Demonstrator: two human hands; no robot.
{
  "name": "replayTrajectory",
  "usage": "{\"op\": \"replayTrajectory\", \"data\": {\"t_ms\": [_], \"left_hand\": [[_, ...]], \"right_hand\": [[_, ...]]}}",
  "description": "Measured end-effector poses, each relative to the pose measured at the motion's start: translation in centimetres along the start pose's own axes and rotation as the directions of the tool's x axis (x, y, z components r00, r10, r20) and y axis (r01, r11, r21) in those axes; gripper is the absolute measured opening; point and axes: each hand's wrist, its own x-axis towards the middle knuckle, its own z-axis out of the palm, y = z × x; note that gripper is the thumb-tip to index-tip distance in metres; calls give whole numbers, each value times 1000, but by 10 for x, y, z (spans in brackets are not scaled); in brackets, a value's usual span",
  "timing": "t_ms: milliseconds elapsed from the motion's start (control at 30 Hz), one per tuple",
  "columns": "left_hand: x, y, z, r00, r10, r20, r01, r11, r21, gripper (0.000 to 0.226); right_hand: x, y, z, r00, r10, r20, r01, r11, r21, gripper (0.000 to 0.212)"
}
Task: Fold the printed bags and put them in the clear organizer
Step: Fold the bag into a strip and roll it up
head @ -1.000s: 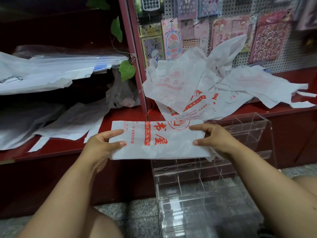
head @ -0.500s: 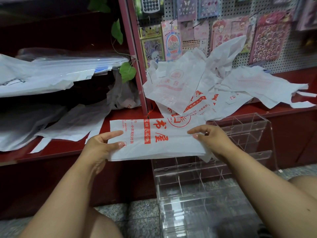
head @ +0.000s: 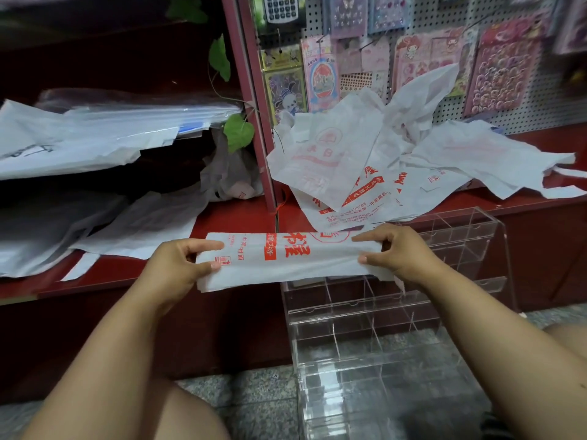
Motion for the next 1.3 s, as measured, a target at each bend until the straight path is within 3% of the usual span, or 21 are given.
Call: {"op": "replayTrajectory", "data": {"t_ms": [100,167,267,367,433,500,600,667,733,767,833,867,933,1033,1133,1300], "left_hand": [[1,13,-3,995,100,-21,-91,959,270,15],[5,25,-6,986,166,-27,-145,920,365,10],[12,51,-6,980,198,-19,-186,947,263,2],[13,84,3,975,207,81,-217,966,142,9],[13,106,15,961,228,157,-246,963,111,11],[12,124,27,939,253,232,-286,950,122,9],[14,145,43,913,295,282,-345,928,143,12],[18,152,53,917,326,229,-345,937,46,17],[24,152,61,954,287,88,-262,939,-222,31],[25,149,66,969,241,57,-199,894,-402,40],[24,136,78,972,179,150,-39,758,-651,55],[20,127,86,961,156,227,39,741,-671,58],[9,114,103,938,111,329,109,805,-583,49],[8,107,120,974,77,211,36,875,-484,13],[13,111,124,984,85,160,6,867,-498,20],[11,113,123,974,111,199,4,864,-503,23]], "right_hand": [[1,-1,2,1000,6,-14,-7,998,-58,10],[1,-2,0,999,8,34,-3,991,-136,14],[-2,0,-2,986,36,162,1,975,-222,14],[-5,3,-1,952,105,289,-37,972,-230,15],[-9,-1,4,925,110,363,-65,989,-136,17],[-11,-6,12,914,54,401,-87,994,64,25],[-11,-13,22,943,-24,331,-65,965,255,15],[-13,-20,24,970,-38,242,-42,947,319,8],[-14,-24,22,988,-19,150,-38,927,373,4],[-14,-26,20,993,-9,117,-38,916,399,3],[-13,-28,16,998,24,66,-51,897,439,8],[-13,-29,16,998,37,52,-57,888,457,10],[-13,-32,15,999,37,30,-47,877,478,7],[-13,-31,18,999,24,23,-32,907,420,7],[-14,-31,21,998,9,63,-29,949,314,11],[-17,-36,19,999,24,31,-34,932,361,13]]}}
